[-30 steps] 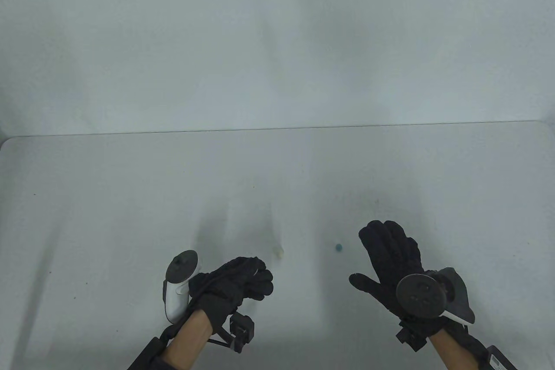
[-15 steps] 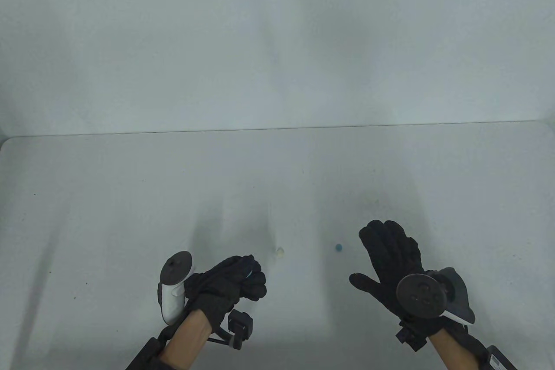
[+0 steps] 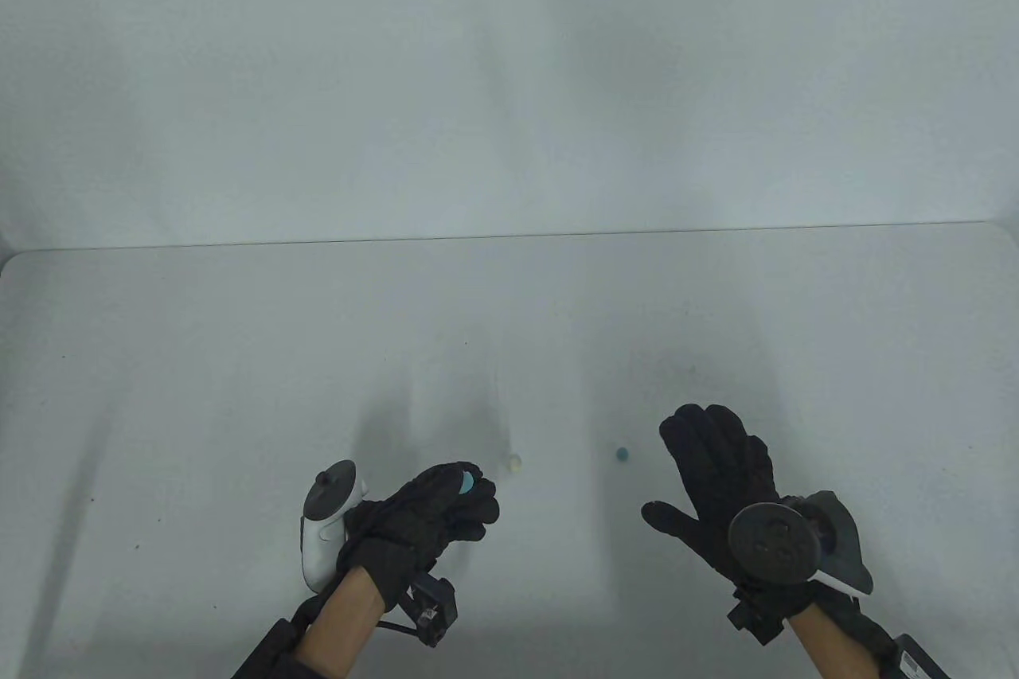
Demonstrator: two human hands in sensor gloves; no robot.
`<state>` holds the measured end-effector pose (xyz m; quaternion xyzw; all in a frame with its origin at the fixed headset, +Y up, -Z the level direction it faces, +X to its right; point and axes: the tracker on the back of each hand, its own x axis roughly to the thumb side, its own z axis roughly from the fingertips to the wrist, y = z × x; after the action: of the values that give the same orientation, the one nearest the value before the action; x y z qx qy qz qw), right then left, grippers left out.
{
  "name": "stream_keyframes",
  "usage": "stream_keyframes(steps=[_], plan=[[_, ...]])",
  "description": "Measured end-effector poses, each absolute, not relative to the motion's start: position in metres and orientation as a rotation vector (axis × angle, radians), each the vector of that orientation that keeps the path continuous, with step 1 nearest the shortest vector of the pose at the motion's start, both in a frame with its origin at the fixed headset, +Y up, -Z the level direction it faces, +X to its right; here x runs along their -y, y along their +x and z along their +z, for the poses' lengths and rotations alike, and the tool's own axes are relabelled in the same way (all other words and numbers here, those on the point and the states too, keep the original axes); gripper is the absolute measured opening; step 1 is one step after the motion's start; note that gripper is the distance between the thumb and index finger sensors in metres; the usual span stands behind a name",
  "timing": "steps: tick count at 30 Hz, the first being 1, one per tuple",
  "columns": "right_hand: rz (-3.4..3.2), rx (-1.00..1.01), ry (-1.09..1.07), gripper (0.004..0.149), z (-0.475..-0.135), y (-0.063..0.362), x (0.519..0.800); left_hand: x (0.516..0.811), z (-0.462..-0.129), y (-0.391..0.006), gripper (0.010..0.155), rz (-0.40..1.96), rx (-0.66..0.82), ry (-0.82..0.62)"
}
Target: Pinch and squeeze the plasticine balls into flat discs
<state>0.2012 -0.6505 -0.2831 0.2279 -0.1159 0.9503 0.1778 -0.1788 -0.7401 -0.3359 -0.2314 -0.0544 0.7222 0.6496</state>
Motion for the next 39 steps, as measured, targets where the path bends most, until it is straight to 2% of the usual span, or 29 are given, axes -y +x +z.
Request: stream_keyframes(steps=[9, 16, 26, 29, 33, 36, 39], plan=[[2.687, 0.321, 0.649, 0.085, -0.283, 0.201, 0.651, 0.739, -0.339, -0.182, 0.047, 1.552, 0.116, -0.495], [2.686, 0.329, 0.656, 0.085, -0.283, 0.201, 0.650, 0.735, -0.342, -0.187, 0.048, 1.322, 0.054, -0.408], [2.672, 0.345, 0.664, 0.084, -0.282, 0.201, 0.649, 0.747, -0.344, -0.187, 0.048, 1.311, 0.047, -0.470], [2.670, 0.350, 0.660, 0.084, -0.281, 0.202, 0.648, 0.750, -0.344, -0.188, 0.047, 1.349, -0.004, -0.500], [2.665, 0.344, 0.661, 0.085, -0.281, 0.202, 0.648, 0.747, -0.348, -0.192, 0.045, 1.184, -0.002, -0.475], [2.661, 0.345, 0.666, 0.084, -0.281, 0.202, 0.648, 0.747, -0.350, -0.192, 0.058, 1.101, 0.018, -0.502], [2.658, 0.348, 0.674, 0.084, -0.280, 0.201, 0.648, 0.748, -0.351, -0.192, 0.053, 1.027, 0.003, -0.455]])
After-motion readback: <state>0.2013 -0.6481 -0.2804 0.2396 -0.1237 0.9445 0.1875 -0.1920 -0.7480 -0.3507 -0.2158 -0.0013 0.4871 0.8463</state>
